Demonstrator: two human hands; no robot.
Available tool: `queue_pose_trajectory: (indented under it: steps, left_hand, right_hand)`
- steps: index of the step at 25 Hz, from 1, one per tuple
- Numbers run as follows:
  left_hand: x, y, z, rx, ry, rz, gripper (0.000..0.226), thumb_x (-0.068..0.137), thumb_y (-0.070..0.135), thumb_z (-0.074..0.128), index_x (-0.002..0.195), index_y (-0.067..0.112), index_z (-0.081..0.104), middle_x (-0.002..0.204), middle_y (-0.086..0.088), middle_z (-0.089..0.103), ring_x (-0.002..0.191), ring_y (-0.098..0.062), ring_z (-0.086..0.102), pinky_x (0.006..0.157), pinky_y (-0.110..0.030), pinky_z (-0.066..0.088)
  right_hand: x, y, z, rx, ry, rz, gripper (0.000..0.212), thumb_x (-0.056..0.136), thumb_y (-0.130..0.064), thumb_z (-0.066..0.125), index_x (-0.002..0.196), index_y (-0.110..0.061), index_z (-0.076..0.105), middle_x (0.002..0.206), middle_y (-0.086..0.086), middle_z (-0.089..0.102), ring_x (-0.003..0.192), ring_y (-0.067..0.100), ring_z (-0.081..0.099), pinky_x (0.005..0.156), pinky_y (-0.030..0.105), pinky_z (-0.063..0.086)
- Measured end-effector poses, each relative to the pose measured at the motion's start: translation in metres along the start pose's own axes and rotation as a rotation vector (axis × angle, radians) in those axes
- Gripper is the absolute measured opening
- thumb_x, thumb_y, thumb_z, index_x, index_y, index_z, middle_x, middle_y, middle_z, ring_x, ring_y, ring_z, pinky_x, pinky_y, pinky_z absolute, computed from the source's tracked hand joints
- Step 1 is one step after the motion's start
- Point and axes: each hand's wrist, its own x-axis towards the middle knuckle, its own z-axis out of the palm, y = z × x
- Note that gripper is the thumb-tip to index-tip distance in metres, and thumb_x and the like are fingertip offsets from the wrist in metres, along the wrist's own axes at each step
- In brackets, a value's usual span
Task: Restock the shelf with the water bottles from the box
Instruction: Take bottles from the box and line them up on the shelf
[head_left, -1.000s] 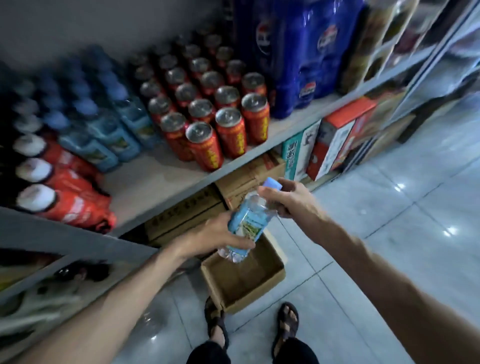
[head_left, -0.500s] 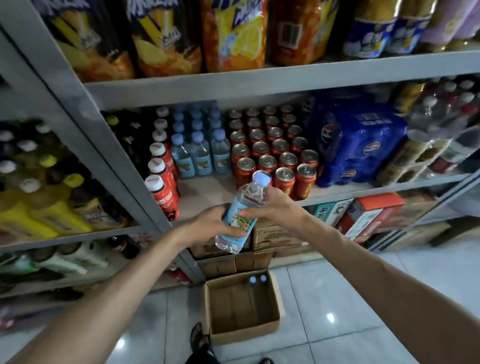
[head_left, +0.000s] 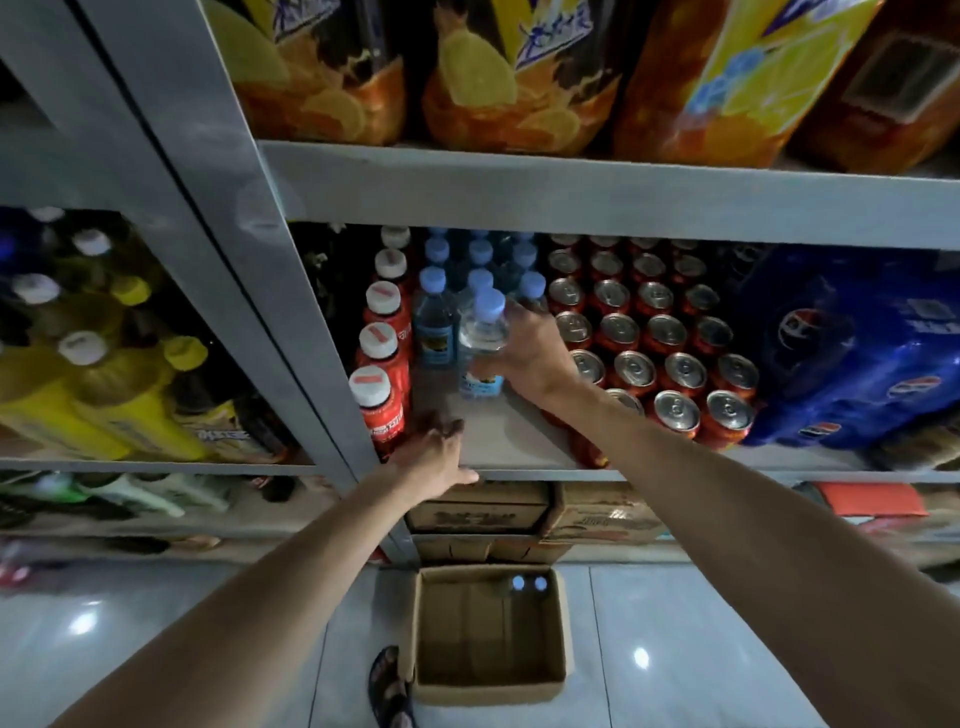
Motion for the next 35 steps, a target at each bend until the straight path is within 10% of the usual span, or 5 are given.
queue_pose_trajectory:
  steps: [5,30,35]
  left_hand:
    - [0.012,-0.012,0.017,-0.004,0.065,0.065,0.079,0.082,0.048,0.067,0.141,0.005,0.036,0.131,-0.026,0.048,0.116,-0.035,0.055,0.097,-0.039,0.050]
    - [0.021,-0.013,0.025,0.016,0.094,0.027,0.068,0.087,0.052,0.057,0.140,0.012,0.042,0.138,-0.024,0.048,0.122,-0.035,0.053,0.098,-0.039,0.048]
    - [0.011,-0.008,0.017,-0.148,0.033,-0.065,0.064,0.087,0.045,0.062,0.142,0.017,0.046,0.146,-0.018,0.044,0.131,-0.032,0.046,0.110,-0.037,0.036]
  right_hand:
    - [0.026,0.000,0.042,-0.357,0.039,-0.085,0.070,0.066,-0.041,0.079,0.128,-0.021,0.054,0.123,0.002,0.062,0.104,0.030,0.064,0.079,0.035,0.050]
    - [0.029,0.012,0.076,-0.082,-0.031,-0.124,0.081,0.075,0.000,0.075,0.139,-0.019,0.030,0.095,0.008,0.071,0.075,0.024,0.069,0.068,0.038,0.060]
    - [-0.045,0.030,0.024,-0.029,0.100,-0.056,0.043,0.077,0.005,0.059,0.117,-0.010,0.057,0.094,0.004,0.071,0.078,0.019,0.068,0.066,0.021,0.051]
